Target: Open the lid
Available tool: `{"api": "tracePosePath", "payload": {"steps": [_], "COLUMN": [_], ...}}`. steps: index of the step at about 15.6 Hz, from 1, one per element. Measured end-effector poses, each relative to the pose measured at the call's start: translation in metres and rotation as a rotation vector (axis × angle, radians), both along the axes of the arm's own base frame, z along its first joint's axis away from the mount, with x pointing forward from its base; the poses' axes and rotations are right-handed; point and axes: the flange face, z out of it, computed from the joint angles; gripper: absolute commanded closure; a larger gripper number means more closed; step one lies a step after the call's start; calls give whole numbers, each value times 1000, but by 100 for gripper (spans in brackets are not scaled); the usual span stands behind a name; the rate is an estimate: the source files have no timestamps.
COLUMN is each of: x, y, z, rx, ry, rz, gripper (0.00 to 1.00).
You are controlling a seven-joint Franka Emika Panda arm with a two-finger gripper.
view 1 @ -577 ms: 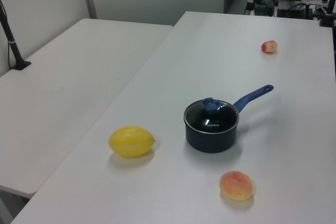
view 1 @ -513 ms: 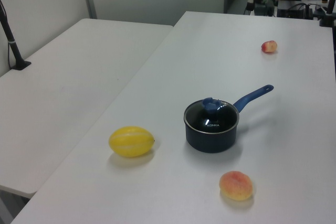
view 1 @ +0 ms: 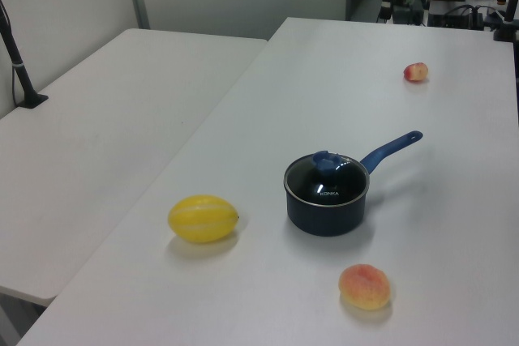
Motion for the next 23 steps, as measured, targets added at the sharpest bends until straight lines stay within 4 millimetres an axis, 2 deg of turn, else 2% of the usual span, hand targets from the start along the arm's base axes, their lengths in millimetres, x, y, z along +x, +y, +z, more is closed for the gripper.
{"api": "tracePosePath", "payload": {"steps": [8,10,18,21,23], "x": [1,0,-9,1,9], "y": [2,10,104,130,148], "z": [-2,-3,-19,-35,-57], "rx": [-1,-1,13,34,36], "ry": [4,5,41,18,37], "rz": [4,18,-104,-145,-141], "gripper": [0,0,0,0,0]}}
